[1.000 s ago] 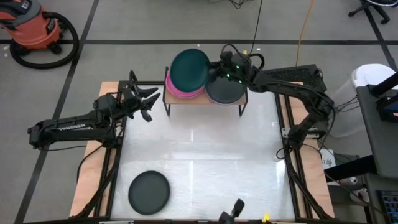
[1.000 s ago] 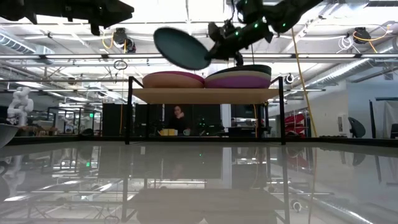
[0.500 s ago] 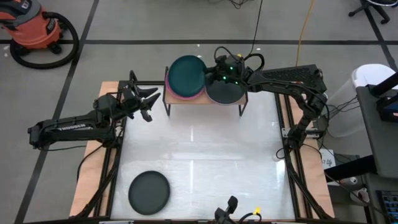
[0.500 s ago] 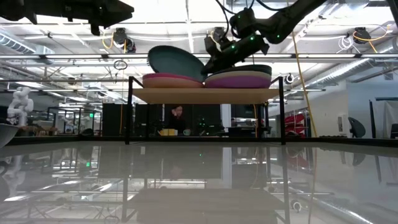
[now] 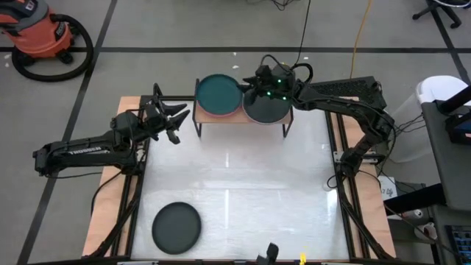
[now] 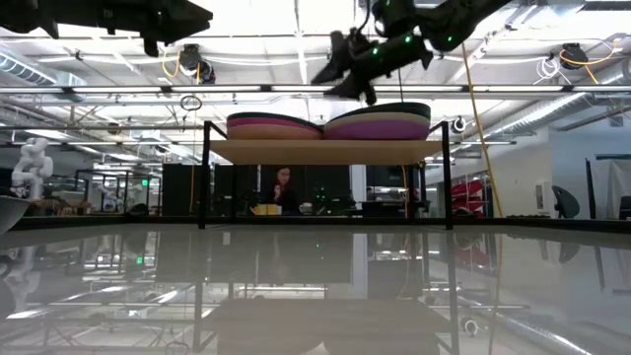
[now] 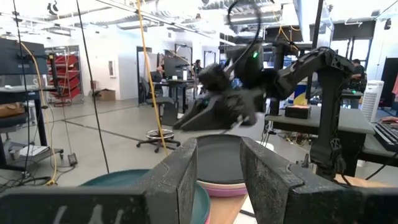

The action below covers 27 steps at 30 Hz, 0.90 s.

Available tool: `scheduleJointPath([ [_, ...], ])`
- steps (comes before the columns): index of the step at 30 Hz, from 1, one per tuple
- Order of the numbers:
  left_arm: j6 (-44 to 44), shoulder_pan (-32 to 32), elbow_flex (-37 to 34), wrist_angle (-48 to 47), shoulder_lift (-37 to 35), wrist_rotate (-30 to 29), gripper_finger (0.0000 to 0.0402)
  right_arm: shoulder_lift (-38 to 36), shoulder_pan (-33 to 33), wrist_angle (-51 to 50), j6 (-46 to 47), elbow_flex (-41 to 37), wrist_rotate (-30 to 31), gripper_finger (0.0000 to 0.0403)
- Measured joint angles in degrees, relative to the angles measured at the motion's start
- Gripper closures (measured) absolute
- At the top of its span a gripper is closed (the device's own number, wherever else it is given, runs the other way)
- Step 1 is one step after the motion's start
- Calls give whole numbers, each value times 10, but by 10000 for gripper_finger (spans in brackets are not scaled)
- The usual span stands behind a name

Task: Place and stack plates onto a shelf
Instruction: Stack the black plate on top of the dark green plate on top of the shelf

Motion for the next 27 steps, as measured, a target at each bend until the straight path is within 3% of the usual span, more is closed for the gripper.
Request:
scheduleJointPath([
  [8, 0, 0, 0, -32, 0, 2, 275, -102, 68, -30, -62, -49, -37, 197],
  [17, -21, -20, 0, -55, 0, 41, 275, -267, 210, 8, -100, -287, -19, 206],
  [20, -12, -30, 0, -54, 0, 47, 275, -319, 259, 99, -42, -393, 43, 206],
  [22, -6, -35, 0, -56, 0, 46, 275, -330, 305, 227, 3, -469, 77, 206],
  [27, 18, -41, 0, -55, 0, 46, 275, -314, 387, 482, -61, -602, 138, 206],
])
